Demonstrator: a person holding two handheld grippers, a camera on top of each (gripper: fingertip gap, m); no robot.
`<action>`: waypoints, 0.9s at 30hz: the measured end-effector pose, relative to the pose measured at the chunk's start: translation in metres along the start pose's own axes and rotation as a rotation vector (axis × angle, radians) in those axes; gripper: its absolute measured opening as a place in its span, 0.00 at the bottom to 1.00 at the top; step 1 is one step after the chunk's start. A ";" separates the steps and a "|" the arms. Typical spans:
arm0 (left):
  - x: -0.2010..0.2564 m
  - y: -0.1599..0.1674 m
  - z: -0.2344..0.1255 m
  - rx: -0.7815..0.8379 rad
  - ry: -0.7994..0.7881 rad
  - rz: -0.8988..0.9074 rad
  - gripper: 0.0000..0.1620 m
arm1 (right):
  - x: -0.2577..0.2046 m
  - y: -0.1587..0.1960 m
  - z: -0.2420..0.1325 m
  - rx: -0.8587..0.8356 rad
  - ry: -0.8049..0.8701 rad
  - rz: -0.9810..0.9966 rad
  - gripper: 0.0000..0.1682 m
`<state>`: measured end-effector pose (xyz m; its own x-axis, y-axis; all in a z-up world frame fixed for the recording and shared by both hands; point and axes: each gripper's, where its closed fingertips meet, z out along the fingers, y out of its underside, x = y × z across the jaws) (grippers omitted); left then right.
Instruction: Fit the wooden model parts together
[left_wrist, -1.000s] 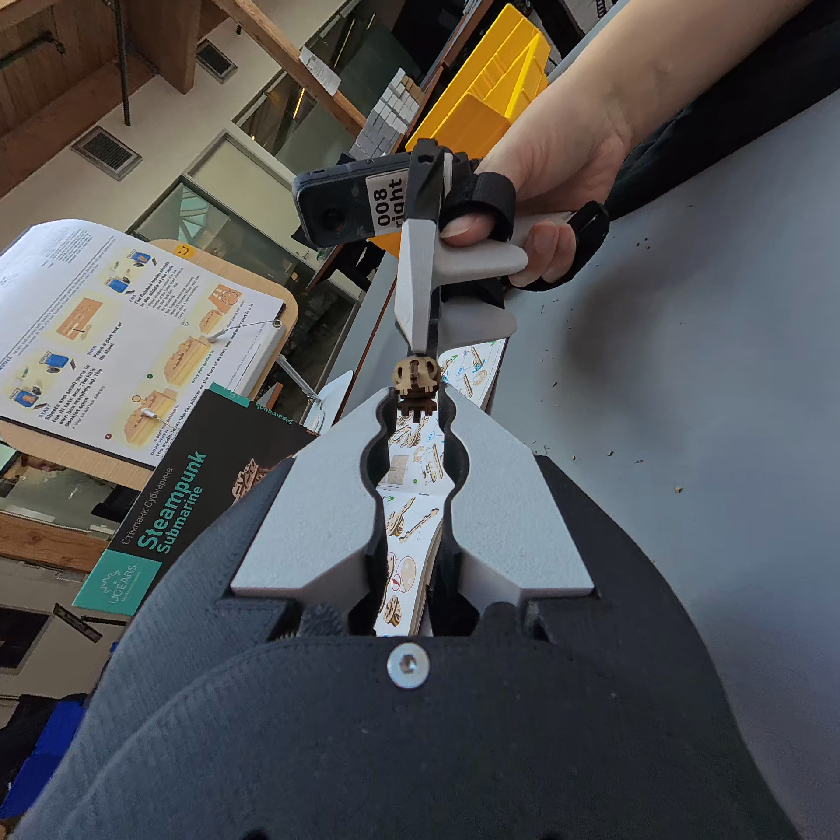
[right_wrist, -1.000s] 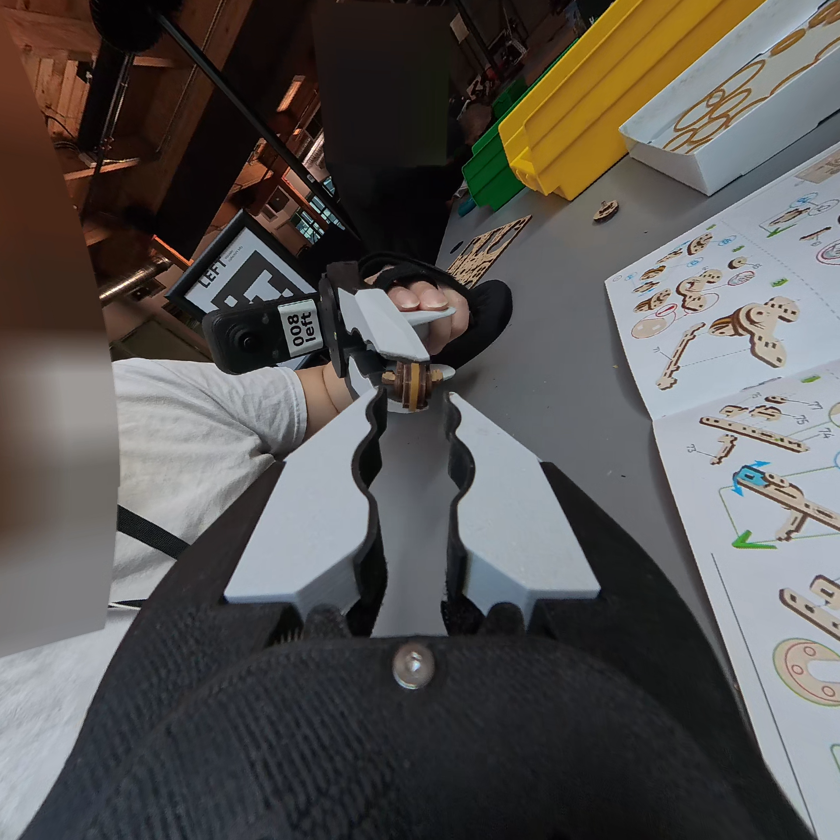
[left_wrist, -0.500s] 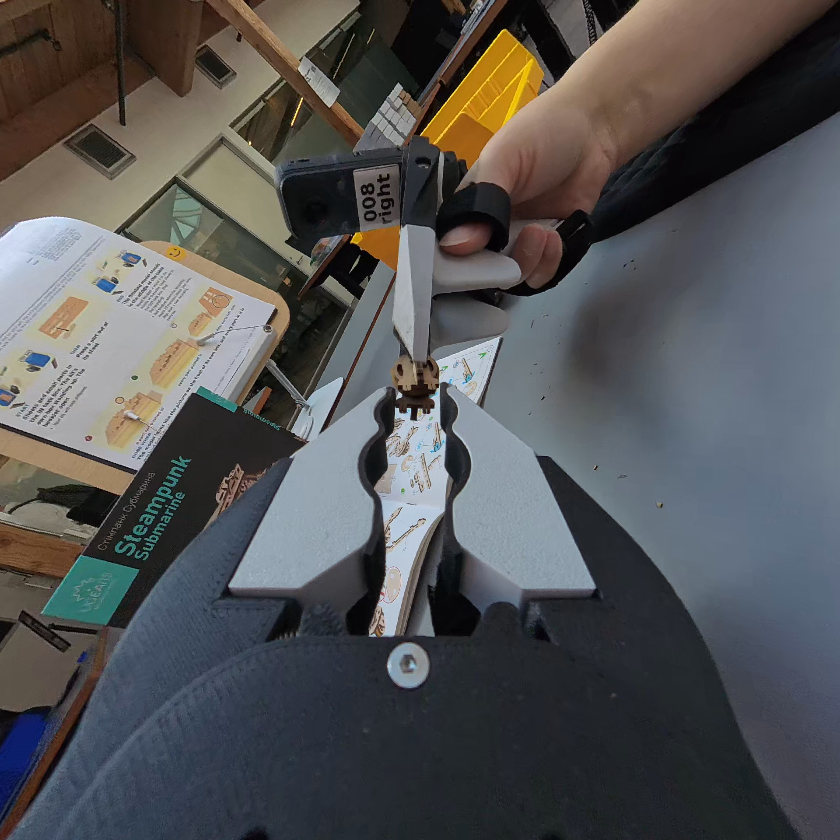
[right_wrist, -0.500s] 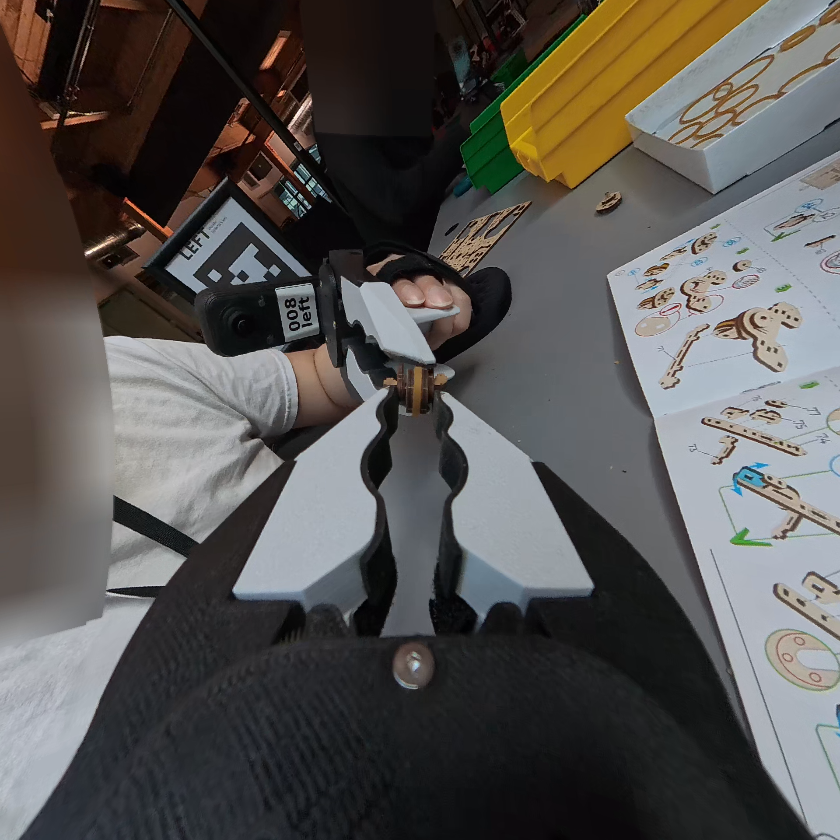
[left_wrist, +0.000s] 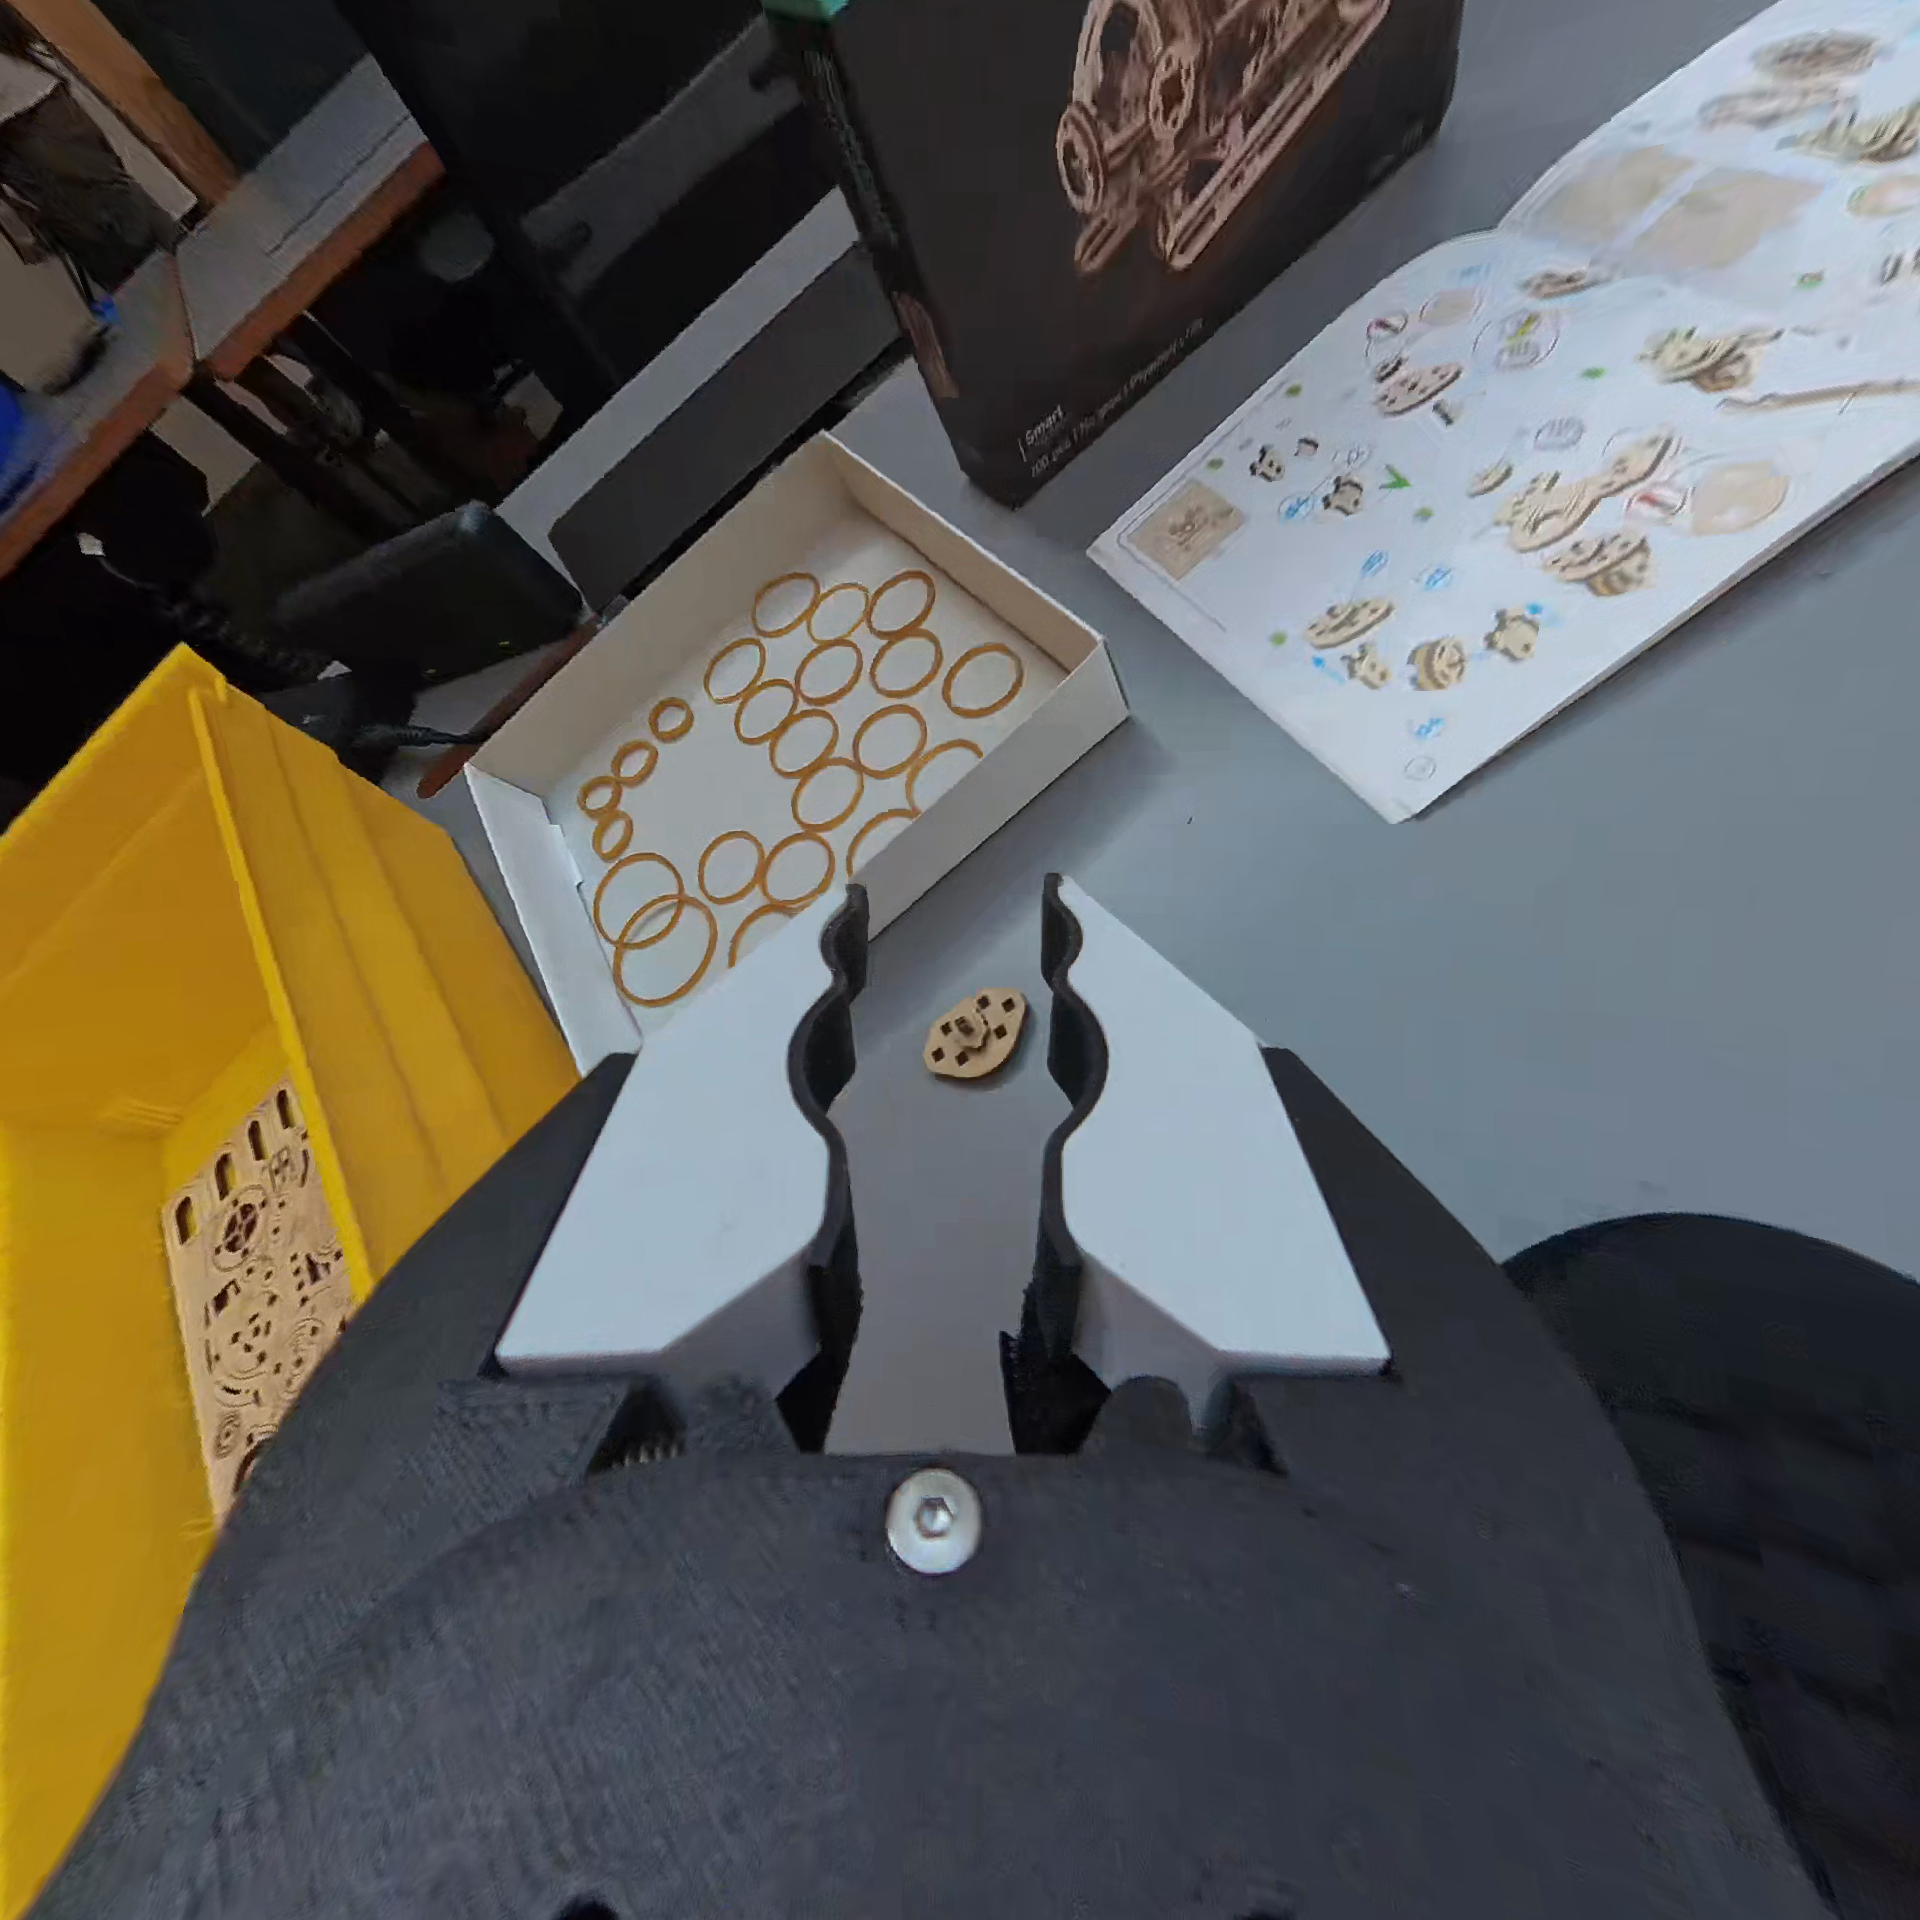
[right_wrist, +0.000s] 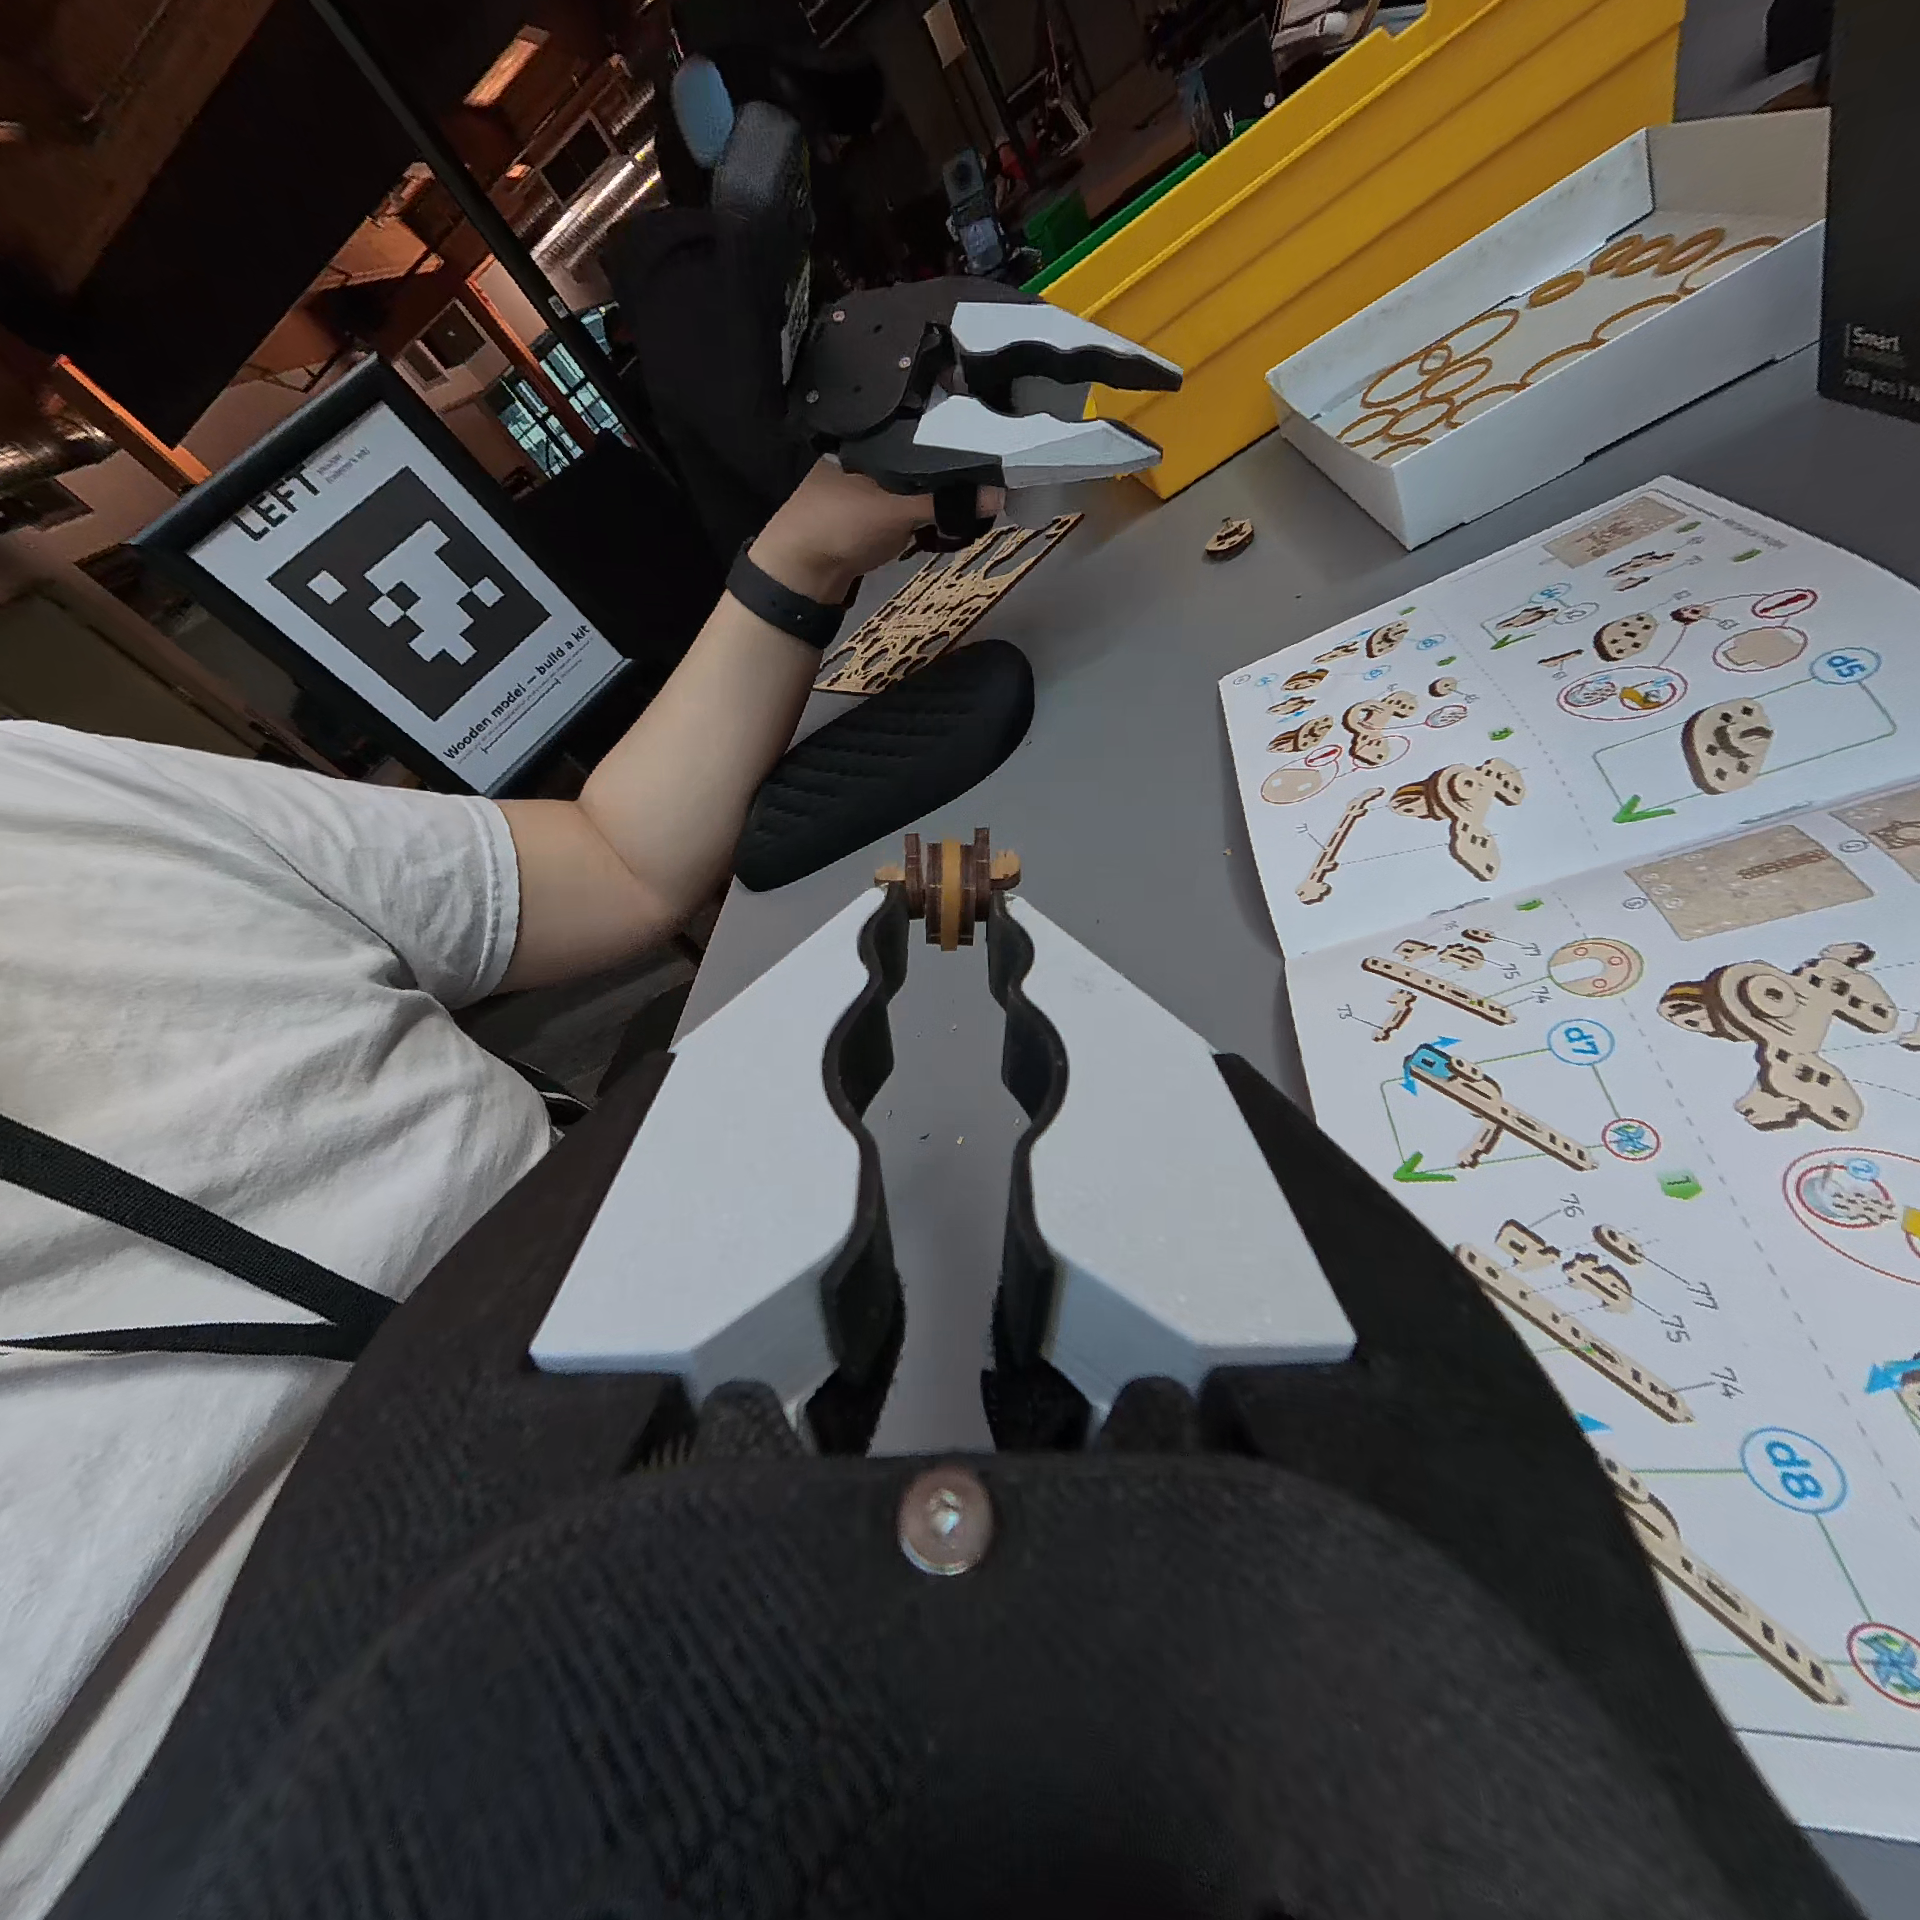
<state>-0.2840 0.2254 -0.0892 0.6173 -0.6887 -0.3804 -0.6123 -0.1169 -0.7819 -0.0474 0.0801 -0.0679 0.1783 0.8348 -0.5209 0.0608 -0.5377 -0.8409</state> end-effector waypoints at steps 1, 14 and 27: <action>-0.004 0.011 0.004 -0.058 0.006 0.040 0.21 | 0.000 0.001 0.001 -0.007 -0.003 -0.001 0.08; 0.006 0.060 0.032 -0.343 0.315 0.118 0.25 | -0.001 0.002 0.001 -0.010 -0.014 0.006 0.08; 0.012 0.056 0.032 -0.295 0.311 0.070 0.10 | -0.004 0.003 0.003 -0.018 -0.019 -0.002 0.08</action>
<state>-0.2950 0.2333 -0.1529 0.4185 -0.8798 -0.2254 -0.7904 -0.2305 -0.5676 -0.0504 0.0752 -0.0690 0.1597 0.8378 -0.5221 0.0792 -0.5380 -0.8392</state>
